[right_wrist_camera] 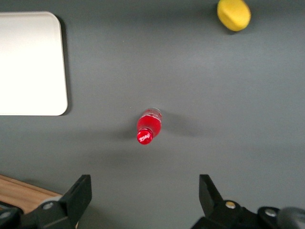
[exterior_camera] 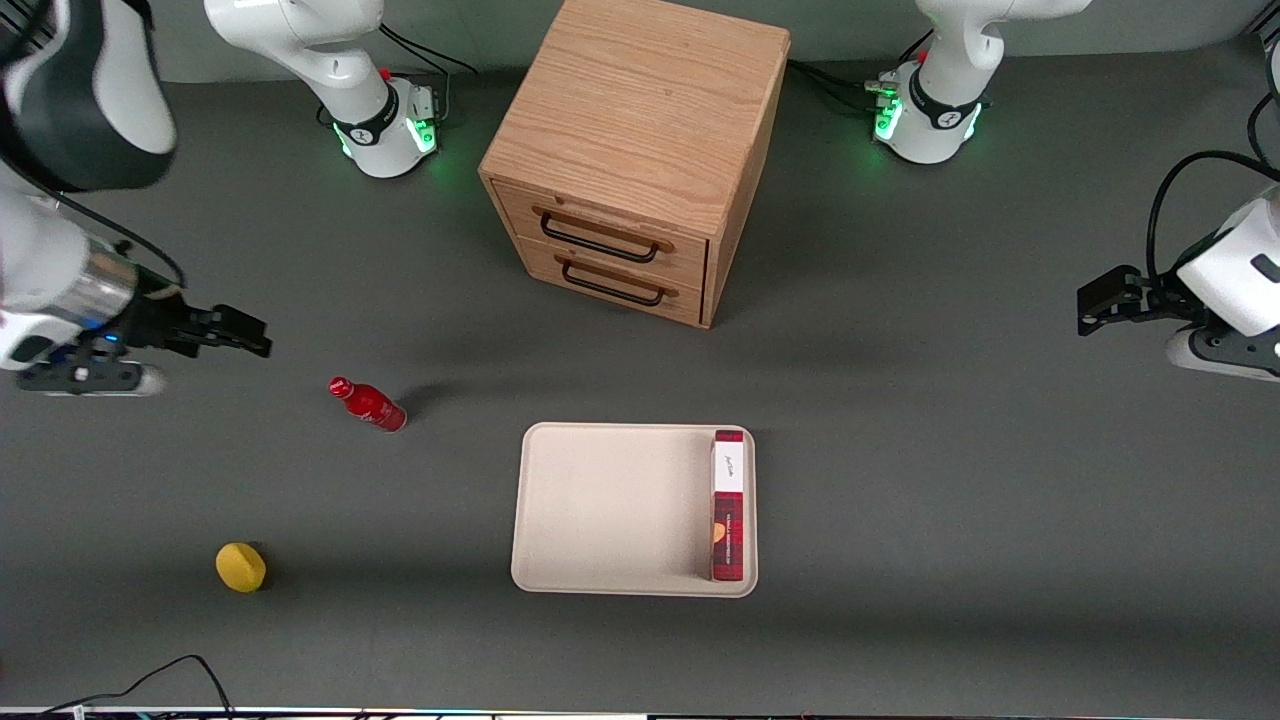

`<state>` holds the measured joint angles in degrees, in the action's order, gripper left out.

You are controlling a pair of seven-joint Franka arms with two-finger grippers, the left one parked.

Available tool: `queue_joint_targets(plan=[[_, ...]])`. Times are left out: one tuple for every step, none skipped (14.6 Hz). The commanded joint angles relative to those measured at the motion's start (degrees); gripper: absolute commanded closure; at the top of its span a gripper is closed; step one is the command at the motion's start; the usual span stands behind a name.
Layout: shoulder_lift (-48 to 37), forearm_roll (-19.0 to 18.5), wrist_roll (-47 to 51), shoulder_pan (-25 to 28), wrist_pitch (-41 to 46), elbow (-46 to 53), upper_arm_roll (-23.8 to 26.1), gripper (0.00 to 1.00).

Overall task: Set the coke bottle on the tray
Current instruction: 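Move the right gripper down toward the red Coca-Cola bottle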

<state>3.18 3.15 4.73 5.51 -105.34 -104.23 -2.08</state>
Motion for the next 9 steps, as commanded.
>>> queue_joint_targets(plan=[[-1.25,-2.61,-1.74,0.21,-6.61,-7.64,1.64,0.0],[-1.07,-2.88,-3.13,0.21,-10.03,-10.62,1.73,0.0],[-1.16,-2.89,-5.23,-0.23,-14.06,-13.95,1.73,0.0],[-1.07,-2.89,-6.56,-0.41,-17.41,-16.51,1.73,0.0],[-0.72,-2.89,-7.18,-0.5,-19.88,-18.27,1.73,0.0],[-0.46,-2.89,-8.06,-0.5,-22.34,-20.12,1.73,0.0],[-0.28,-2.97,-8.42,-0.5,-24.1,-21.44,1.73,0.0],[0.24,-2.97,-8.42,-0.5,-25.25,-21.89,1.73,0.0],[1.03,-2.89,-8.42,-0.5,-25.44,-21.9,1.73,0.01]])
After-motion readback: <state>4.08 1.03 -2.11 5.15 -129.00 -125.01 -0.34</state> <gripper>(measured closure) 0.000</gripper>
